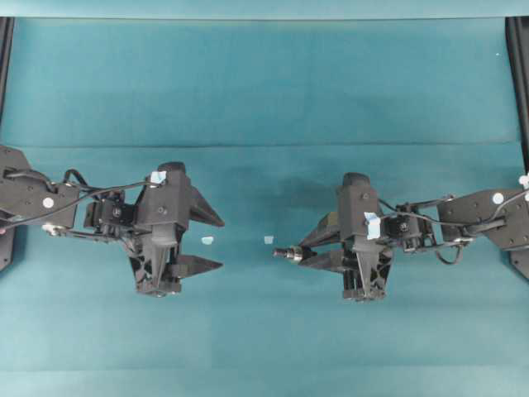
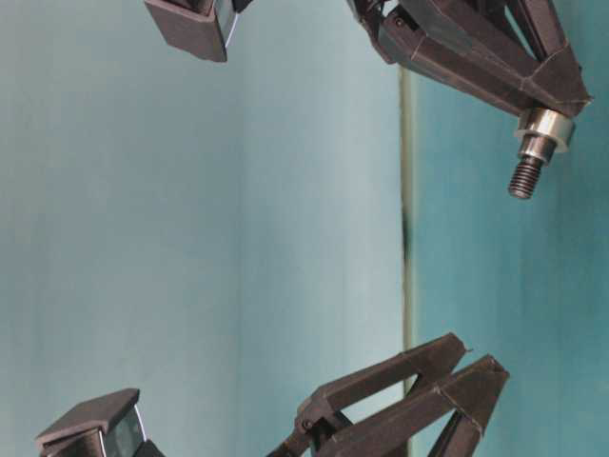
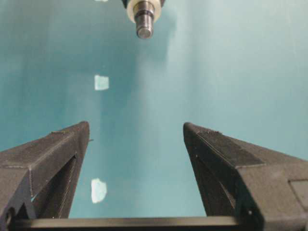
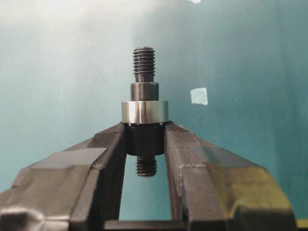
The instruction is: Insert the washer onto the shaft with both hands.
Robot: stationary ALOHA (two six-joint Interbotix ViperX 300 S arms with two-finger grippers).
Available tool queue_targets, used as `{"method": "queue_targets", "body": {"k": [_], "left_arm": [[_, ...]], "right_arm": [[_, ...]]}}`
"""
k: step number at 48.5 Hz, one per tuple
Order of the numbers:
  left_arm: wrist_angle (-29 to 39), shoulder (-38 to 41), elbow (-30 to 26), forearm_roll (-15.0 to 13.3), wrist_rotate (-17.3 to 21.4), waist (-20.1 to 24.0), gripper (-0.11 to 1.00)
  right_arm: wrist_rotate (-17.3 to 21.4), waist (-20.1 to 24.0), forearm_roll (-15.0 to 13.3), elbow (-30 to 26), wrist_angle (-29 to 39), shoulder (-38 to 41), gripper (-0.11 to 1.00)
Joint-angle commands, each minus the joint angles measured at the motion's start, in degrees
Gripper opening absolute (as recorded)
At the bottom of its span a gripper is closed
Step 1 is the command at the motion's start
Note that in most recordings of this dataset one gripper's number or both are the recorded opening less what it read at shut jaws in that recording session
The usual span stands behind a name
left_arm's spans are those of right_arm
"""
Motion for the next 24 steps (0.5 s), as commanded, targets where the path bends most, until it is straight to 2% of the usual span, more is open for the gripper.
{"method": "queue_targets", "body": {"k": [1,24], "left_arm": [[-0.18,-0.97,-0.44,0.00,-0.09,-0.09,0.85],[-0.18,-2.20,0.44,0.09,-0.09,-0.09,0.85]], "right_arm": [[0.35,0.09,0.18,-0.53,-0.35,-0.79,0.00],[0.35,0.09,0.09,-0.62,-0.35,-0.70,0.00]]}}
